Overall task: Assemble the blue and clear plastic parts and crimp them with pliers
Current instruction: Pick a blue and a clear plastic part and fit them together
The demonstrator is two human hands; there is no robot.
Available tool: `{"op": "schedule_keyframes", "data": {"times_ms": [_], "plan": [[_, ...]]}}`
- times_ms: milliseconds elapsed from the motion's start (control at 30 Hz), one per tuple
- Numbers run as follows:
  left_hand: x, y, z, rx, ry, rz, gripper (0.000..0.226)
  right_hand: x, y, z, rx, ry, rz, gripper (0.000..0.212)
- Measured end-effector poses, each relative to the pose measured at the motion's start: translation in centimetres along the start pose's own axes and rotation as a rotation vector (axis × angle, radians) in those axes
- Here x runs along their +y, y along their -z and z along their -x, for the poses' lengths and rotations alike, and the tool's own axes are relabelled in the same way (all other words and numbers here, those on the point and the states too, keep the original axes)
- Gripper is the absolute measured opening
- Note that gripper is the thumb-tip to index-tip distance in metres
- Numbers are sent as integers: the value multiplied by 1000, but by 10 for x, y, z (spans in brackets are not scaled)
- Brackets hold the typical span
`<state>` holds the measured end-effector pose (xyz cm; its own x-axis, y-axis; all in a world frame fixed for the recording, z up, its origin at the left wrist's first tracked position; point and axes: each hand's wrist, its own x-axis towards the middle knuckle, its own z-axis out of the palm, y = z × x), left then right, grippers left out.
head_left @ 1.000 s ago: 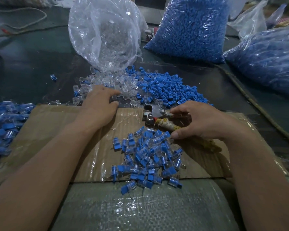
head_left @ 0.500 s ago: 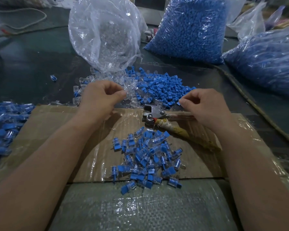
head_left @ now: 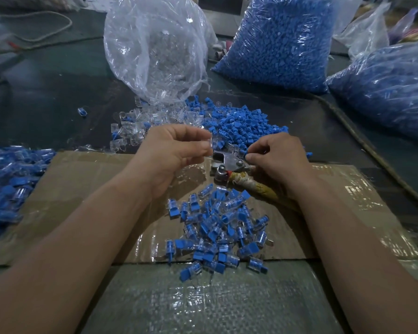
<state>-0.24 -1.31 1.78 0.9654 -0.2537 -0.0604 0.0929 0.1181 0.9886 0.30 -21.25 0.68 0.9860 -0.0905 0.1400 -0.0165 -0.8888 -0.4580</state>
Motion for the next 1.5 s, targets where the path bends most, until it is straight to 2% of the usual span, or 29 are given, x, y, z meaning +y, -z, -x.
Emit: {"op": "schedule_keyframes", "data": {"times_ms": [167,267,333,400,467,567,700,1067,1233,1400,1500], "plan": [[-1,-3,1,-31,34,105,16,2,-4,-4,3,-16,45,13],[-3,-4,1,-31,41,121,16,3,-3,-3,89,19,30,10],[-3,-4,1,-29,44,135,17,2,2,0,205,4,-64,15],[-3,-3,0,-28,46,158,17,-3,9,4,251,-37,-279,17],[-3,-2,0,-34,49,176,17,-11,15,12,229,-47,-490,18],[-2,-4,1,-45,46,184,24,-26,19,28,161,19,-612,18],[-3,-4,2,-57,35,154,23,-40,15,40,130,91,-648,20],[-5,-7,3,-115,-27,81,16,-46,8,41,80,99,-647,22],[-5,-3,3,-116,-52,93,17,-46,13,43,-34,136,-787,17],[-5,-4,3,-149,-50,110,18,-44,14,43,-51,135,-806,14],[-4,-4,3,-180,-50,133,18,-43,15,42,-158,118,-866,16]]}}
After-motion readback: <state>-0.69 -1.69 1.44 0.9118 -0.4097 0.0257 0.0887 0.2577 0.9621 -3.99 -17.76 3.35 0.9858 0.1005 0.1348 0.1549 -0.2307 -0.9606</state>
